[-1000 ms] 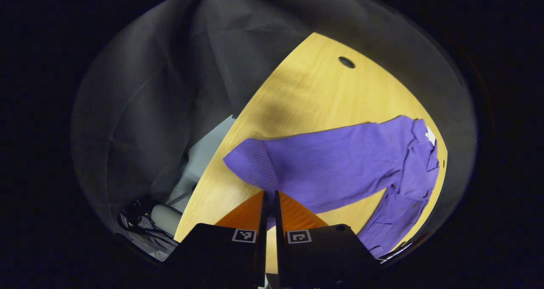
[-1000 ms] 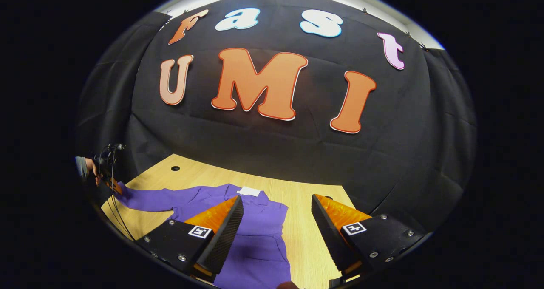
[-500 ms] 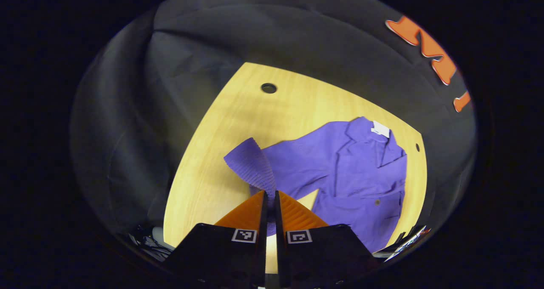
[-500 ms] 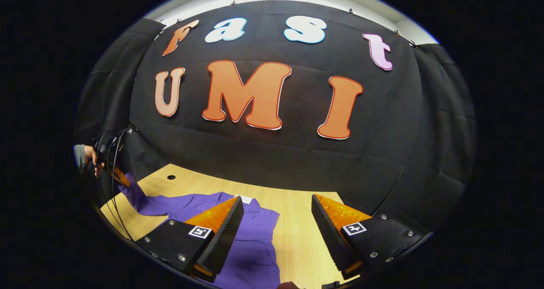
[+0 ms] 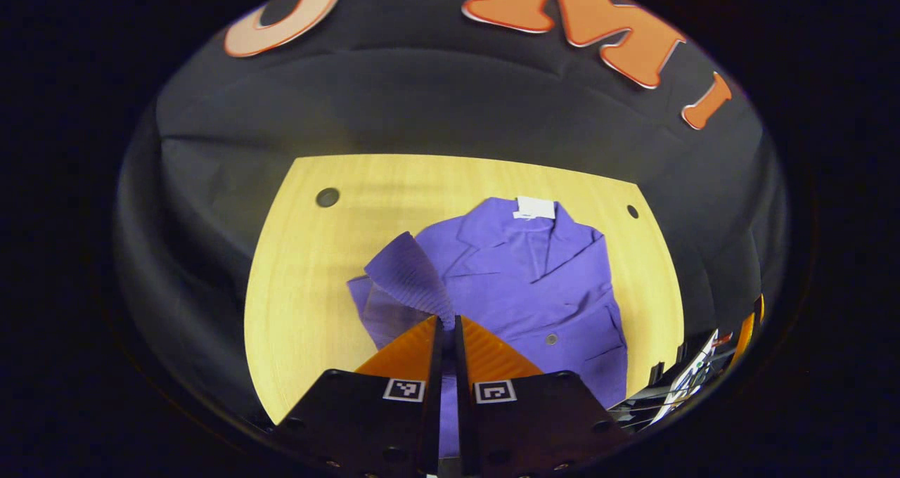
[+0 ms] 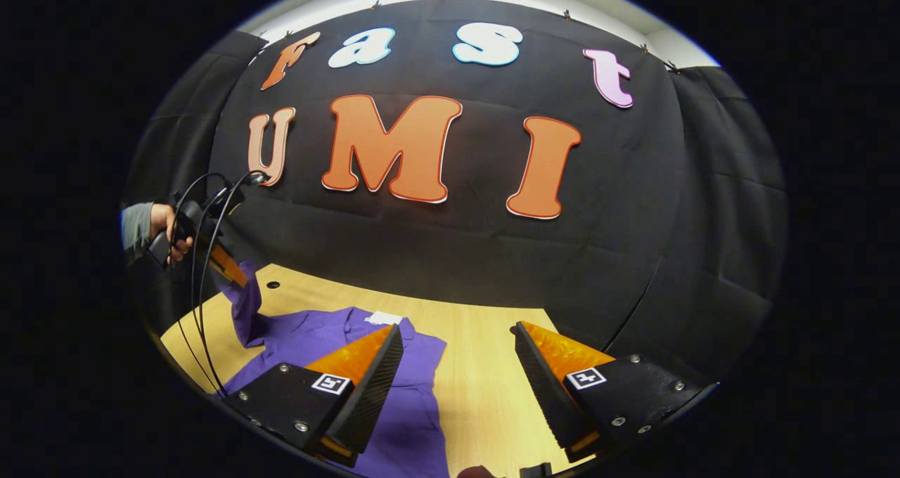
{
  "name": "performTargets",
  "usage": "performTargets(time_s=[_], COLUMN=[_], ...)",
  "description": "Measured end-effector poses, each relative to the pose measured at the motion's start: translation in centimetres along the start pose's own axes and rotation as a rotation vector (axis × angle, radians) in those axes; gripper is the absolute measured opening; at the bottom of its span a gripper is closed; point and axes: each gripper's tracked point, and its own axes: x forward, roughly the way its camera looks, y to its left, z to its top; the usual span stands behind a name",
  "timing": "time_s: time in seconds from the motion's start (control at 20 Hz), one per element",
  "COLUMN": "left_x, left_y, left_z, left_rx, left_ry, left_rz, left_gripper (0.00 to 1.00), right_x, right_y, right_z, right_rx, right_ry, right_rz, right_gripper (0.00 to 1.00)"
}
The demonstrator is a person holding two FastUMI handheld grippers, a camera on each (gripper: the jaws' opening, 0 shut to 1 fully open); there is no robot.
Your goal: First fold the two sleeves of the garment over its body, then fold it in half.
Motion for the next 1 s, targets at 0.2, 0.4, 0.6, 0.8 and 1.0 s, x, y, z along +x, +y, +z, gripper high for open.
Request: performTargets(time_s=[0.2, 0.4, 0.6, 0.8, 1.0], left_x=[1.4, 2.5, 4.9, 6.5, 8.7], left_y=[-5.7, -11.9, -16.8, -22.0, -25.9], left_z=[2.3, 4.0, 5.1, 5.2, 5.2], left_rx=[0.094, 0.186, 0.288, 0.345, 0.392], left_ry=[0.018, 0.031, 0.052, 0.075, 0.094], left_rz=[-0.028, -0.086, -0.088, -0.135, -0.169], left_gripper=[0.12, 0.12, 0.12, 0.12, 0.12], right_x=[-0.4, -0.9, -1.4, -1.8, -2.1], right_y=[-1.3, -2.8, -4.8, -6.9, -8.5], right_z=[-0.7, -1.7, -2.8, -3.7, -4.7], right_rx=[0.021, 0.044, 0.073, 0.091, 0.111], right_ry=[0.003, 0.016, 0.037, 0.054, 0.072], right_rz=[-0.012, -0.034, -0.062, -0.104, -0.135], right_gripper=[0.95, 0.95, 0.96, 0.95, 0.95])
